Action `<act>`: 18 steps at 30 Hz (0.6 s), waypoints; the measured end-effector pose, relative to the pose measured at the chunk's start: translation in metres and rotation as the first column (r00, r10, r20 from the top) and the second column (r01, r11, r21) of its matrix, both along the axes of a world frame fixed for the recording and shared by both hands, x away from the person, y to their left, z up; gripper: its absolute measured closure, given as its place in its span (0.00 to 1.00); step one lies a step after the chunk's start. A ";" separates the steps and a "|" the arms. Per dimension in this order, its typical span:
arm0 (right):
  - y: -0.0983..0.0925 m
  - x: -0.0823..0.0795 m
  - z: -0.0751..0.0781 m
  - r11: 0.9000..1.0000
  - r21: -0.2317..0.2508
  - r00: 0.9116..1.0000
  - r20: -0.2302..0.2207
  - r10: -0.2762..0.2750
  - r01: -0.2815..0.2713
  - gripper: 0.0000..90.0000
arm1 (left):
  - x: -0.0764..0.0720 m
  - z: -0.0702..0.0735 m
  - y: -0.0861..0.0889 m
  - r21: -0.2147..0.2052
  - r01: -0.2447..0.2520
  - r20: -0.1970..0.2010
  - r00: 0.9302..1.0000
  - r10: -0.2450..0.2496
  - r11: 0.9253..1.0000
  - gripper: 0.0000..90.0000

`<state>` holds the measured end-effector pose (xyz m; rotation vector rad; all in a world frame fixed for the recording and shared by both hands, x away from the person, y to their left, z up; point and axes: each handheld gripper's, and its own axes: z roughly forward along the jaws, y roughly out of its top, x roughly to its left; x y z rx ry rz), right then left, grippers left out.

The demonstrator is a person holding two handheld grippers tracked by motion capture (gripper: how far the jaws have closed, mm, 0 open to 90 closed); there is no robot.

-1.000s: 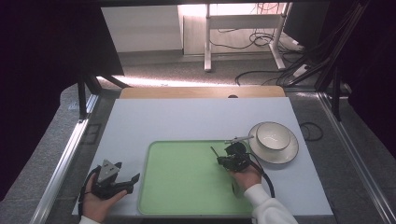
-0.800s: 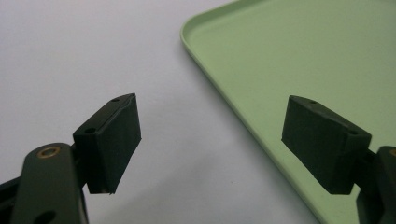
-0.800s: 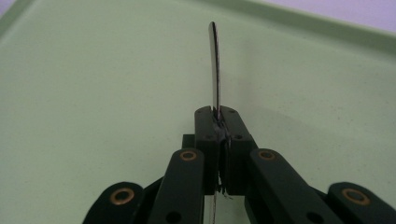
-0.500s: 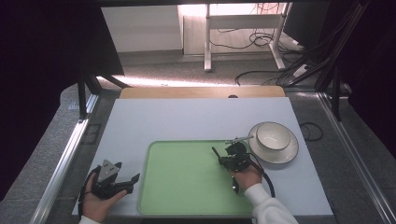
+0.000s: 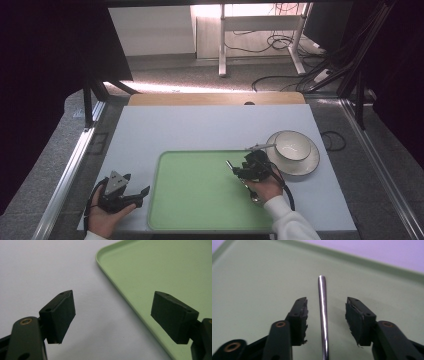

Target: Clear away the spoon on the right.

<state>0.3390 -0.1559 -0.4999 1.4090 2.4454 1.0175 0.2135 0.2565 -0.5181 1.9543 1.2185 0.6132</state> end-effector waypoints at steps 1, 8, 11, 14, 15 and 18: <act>-0.001 0.000 0.002 1.000 -0.001 1.000 0.014 0.003 -0.003 0.54 | 0.000 0.000 0.000 0.001 0.000 -0.001 1.000 0.000 1.000 0.21; -0.007 -0.001 0.011 0.998 0.014 0.995 0.075 0.067 -0.068 0.45 | 0.000 0.000 0.000 0.002 -0.002 0.001 1.000 0.002 1.000 0.21; -0.011 -0.002 0.014 0.996 0.025 0.992 0.096 0.085 -0.088 0.44 | 0.000 0.000 0.001 -0.001 -0.005 0.003 1.000 0.005 1.000 0.21; -0.015 -0.002 0.017 0.993 0.029 0.988 0.110 0.112 -0.116 0.43 | 0.000 0.000 0.001 -0.002 -0.005 0.003 1.000 0.005 1.000 0.21; -0.016 -0.003 0.018 0.992 0.024 0.986 0.116 0.117 -0.121 0.43 | 0.000 0.000 0.001 -0.001 -0.005 0.003 1.000 0.005 1.000 0.21; -0.022 -0.004 0.022 0.991 0.037 0.985 0.121 0.121 -0.126 0.43 | 0.000 0.001 0.001 -0.002 -0.005 0.004 1.000 0.005 1.000 0.21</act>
